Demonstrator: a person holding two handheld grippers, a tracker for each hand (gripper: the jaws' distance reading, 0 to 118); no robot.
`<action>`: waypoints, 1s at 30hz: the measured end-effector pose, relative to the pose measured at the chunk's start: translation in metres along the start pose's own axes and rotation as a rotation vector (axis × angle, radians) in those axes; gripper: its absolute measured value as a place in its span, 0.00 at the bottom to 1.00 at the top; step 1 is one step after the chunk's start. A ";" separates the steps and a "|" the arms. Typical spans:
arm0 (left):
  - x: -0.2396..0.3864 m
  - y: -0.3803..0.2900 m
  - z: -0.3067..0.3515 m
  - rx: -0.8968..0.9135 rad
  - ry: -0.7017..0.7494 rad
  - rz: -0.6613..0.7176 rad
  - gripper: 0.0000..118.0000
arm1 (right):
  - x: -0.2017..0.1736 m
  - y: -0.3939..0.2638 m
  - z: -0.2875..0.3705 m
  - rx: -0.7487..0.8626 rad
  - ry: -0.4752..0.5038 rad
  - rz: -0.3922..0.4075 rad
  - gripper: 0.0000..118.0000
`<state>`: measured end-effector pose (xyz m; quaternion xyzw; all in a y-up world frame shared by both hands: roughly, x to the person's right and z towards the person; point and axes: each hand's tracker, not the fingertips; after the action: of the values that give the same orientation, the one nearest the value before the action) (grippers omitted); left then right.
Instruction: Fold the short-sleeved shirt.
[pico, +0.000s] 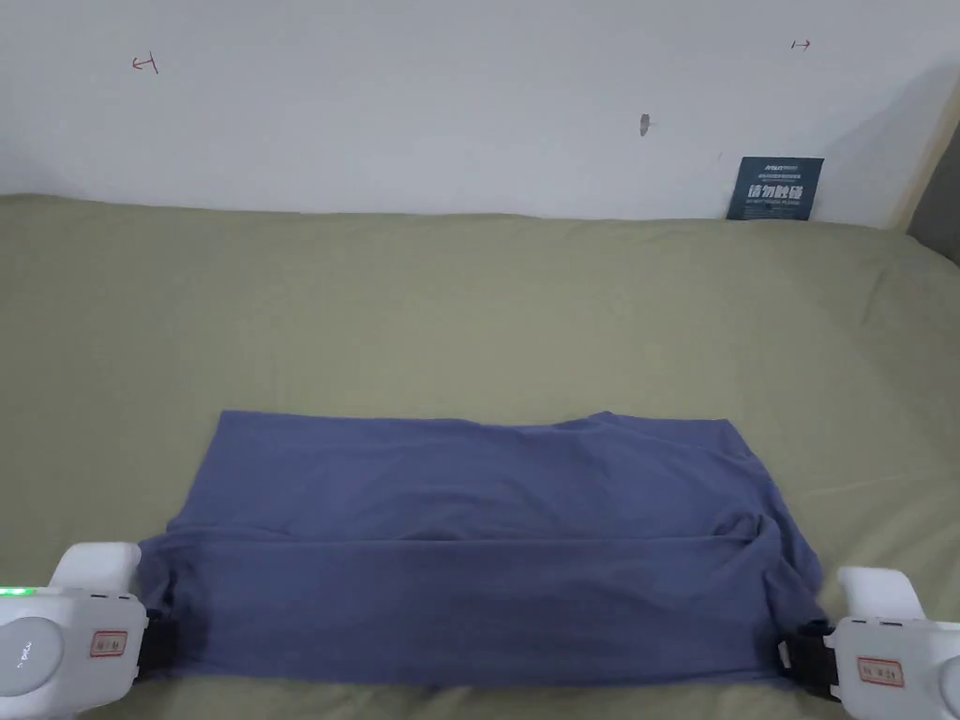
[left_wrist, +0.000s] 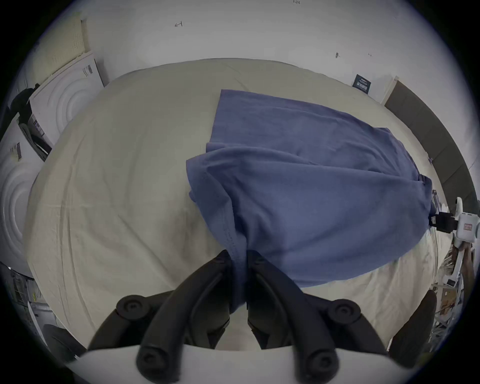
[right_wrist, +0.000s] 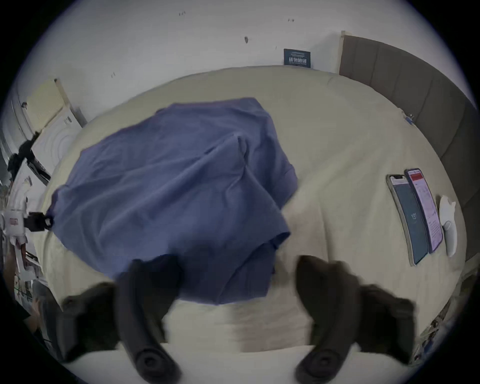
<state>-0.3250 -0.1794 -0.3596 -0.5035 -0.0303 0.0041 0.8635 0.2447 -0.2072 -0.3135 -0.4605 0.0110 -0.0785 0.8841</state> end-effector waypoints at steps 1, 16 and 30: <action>0.002 -0.001 0.003 0.006 0.006 -0.010 0.10 | -0.003 -0.001 0.005 -0.003 -0.032 0.019 0.07; -0.023 -0.074 0.078 0.044 -0.057 0.056 0.09 | -0.001 -0.075 0.108 0.070 0.026 0.023 0.07; -0.039 -0.104 0.099 0.140 -0.015 0.037 0.90 | -0.001 -0.101 0.139 0.116 0.055 0.032 0.96</action>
<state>-0.3716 -0.1465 -0.2223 -0.4422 -0.0270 0.0258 0.8961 0.2430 -0.1516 -0.1510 -0.4057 0.0381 -0.0773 0.9099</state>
